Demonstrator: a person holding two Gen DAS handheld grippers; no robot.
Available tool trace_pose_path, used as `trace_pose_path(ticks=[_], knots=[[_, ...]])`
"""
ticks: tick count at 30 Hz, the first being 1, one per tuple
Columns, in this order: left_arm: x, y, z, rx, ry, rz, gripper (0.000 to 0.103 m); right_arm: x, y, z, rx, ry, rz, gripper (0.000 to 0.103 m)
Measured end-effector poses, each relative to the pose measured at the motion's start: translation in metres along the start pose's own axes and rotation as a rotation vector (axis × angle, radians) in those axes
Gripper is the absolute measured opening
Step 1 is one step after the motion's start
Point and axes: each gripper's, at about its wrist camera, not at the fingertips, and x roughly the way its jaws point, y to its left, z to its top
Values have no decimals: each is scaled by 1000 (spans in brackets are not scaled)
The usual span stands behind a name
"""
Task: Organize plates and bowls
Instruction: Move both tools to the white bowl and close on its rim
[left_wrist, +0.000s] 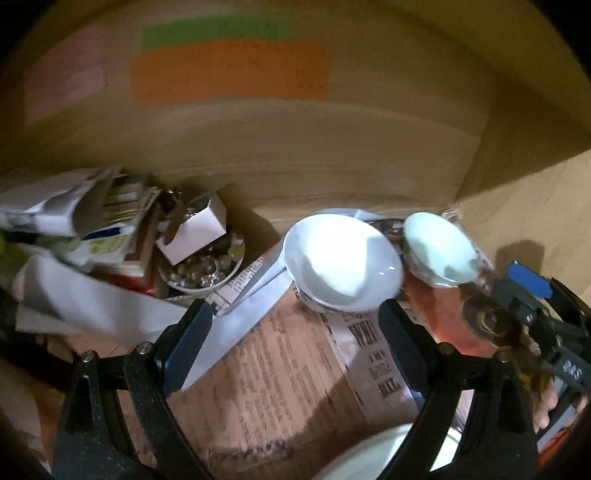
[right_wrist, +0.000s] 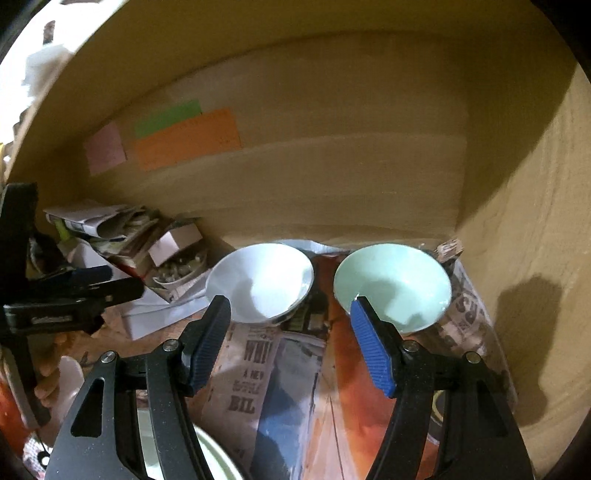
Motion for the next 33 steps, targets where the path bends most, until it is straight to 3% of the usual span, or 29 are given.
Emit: trace_pose_path(ticks=[6,14,16,19,25,29,33], knots=[[51,5,17,-21,127,19,89,32,-6,-2,3,64,1,64],[93,3,24,5,212,16,59,64,-13,-2,9,137,-11,64],[104,3,22,18,244,8,43,69,-14,-4,11,154,-11,64],[112,-1,20,39,258,37,34,76,-15,-6,20,172,-6,64],[124,-8,20,61,284,8,17,83,-16,-9,25,190,-3,64],[126,-21,16,129,276,51,18,87,-17,-10,25,195,-7,64],[121,-31,9,153,303,17,18,92,-16,-11,31,198,-5,64]])
